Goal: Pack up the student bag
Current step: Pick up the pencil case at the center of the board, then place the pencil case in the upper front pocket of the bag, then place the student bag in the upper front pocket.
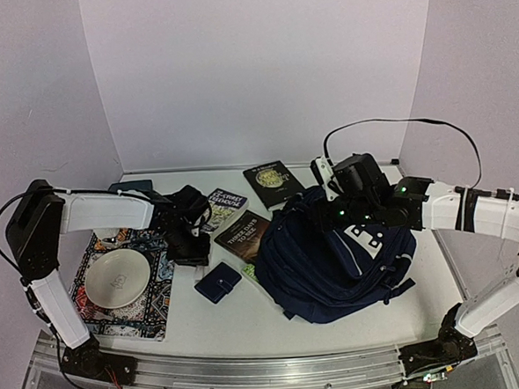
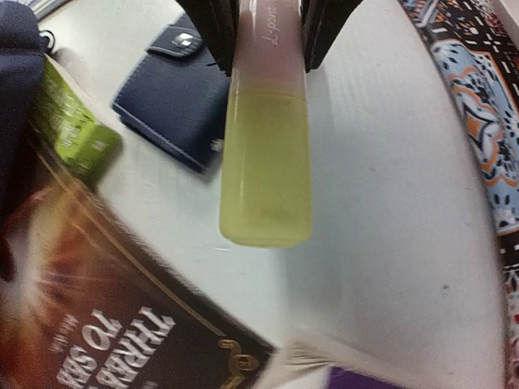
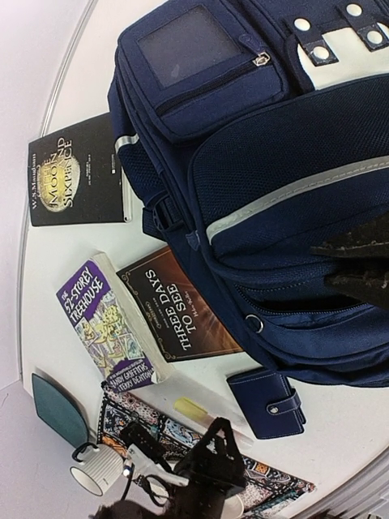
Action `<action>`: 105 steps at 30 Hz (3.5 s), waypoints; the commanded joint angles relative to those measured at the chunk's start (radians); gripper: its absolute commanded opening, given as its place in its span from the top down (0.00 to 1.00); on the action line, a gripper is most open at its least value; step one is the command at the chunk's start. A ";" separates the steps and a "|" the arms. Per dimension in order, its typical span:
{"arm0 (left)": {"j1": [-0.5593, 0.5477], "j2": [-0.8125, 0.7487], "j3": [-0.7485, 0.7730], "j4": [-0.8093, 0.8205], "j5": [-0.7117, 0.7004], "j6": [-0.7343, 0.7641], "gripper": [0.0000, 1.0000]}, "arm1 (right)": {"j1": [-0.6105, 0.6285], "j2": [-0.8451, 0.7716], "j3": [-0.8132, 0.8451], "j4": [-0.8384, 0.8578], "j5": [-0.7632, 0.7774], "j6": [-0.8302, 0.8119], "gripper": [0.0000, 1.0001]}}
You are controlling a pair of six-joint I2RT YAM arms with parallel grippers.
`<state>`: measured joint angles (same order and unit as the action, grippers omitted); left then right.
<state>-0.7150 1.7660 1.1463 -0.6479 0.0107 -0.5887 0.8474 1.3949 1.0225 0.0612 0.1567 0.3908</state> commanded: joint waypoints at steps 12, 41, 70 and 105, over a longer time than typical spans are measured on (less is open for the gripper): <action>-0.159 -0.039 0.247 0.194 0.458 0.000 0.95 | 0.004 -0.028 0.016 0.055 -0.032 0.033 1.00; -0.225 0.268 0.467 0.509 0.393 -0.299 0.87 | 0.006 -0.025 0.003 0.102 -0.098 0.066 1.00; -0.162 -0.051 0.063 0.534 0.234 -0.116 0.48 | 0.006 -0.027 -0.105 0.057 -0.099 0.006 1.00; -0.057 0.360 0.529 0.458 0.539 0.118 0.47 | -0.225 0.239 0.163 -0.140 -0.151 -0.120 0.26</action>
<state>-0.7757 2.0820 1.5910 -0.1808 0.4895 -0.4963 0.6634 1.5727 1.1428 -0.0492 0.0040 0.2801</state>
